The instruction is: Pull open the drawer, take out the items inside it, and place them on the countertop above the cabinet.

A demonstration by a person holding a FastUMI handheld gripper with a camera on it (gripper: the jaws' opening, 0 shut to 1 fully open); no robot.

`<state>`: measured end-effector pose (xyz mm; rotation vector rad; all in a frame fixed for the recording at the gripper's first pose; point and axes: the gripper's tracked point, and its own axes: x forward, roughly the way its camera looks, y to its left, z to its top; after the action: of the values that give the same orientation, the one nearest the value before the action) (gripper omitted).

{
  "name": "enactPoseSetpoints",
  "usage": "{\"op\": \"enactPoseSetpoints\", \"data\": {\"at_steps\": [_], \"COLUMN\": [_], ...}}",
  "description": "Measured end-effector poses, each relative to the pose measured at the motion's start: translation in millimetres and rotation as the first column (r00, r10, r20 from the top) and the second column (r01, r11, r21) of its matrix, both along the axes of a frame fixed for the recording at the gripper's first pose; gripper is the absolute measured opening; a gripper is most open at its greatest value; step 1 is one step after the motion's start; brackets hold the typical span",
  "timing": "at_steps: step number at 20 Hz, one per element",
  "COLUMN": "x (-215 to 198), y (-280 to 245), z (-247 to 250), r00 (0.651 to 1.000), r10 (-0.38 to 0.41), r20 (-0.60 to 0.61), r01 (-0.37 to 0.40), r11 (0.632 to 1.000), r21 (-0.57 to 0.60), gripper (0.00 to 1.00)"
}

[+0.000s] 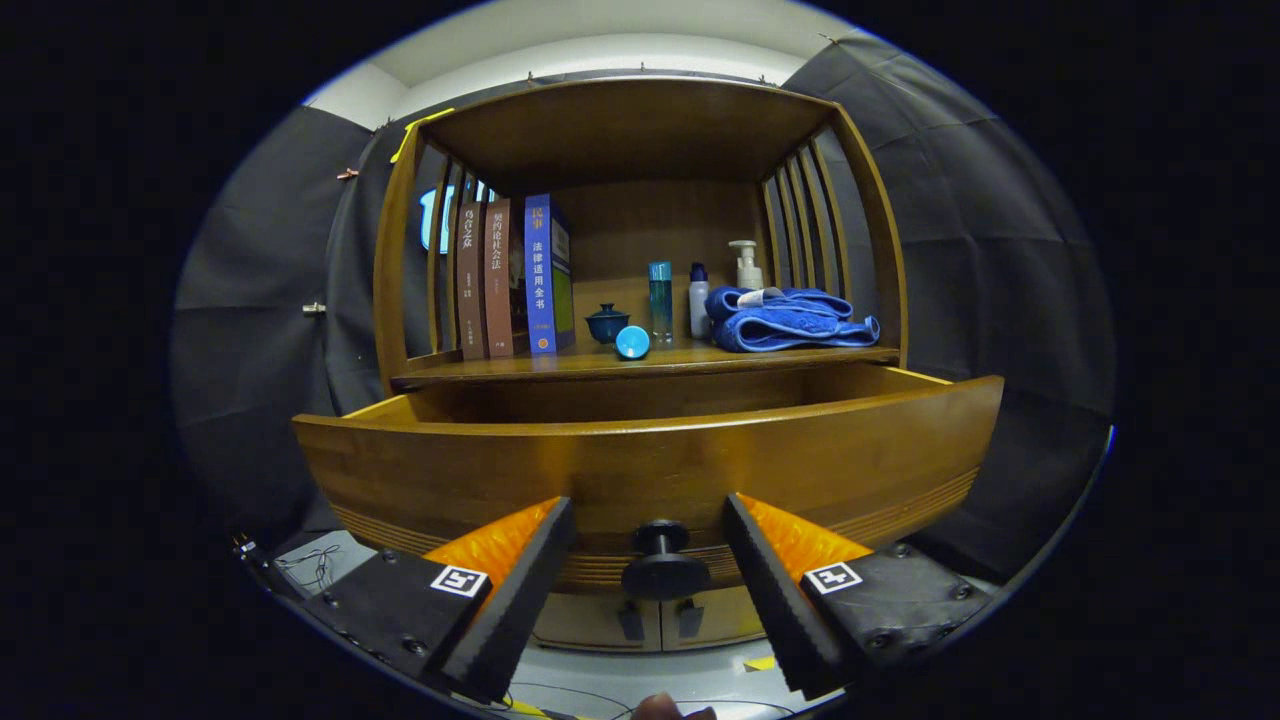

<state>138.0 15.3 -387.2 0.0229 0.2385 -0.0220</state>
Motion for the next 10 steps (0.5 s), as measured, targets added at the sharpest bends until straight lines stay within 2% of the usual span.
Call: {"op": "enactPoseSetpoints", "data": {"at_steps": [10], "x": [53.6], "y": [-0.4], "z": [-6.9], "r00": [1.000], "r10": [0.001], "r20": [0.000], "r01": [-0.001], "r11": [1.000], "r21": [0.003], "gripper": [0.99]}}
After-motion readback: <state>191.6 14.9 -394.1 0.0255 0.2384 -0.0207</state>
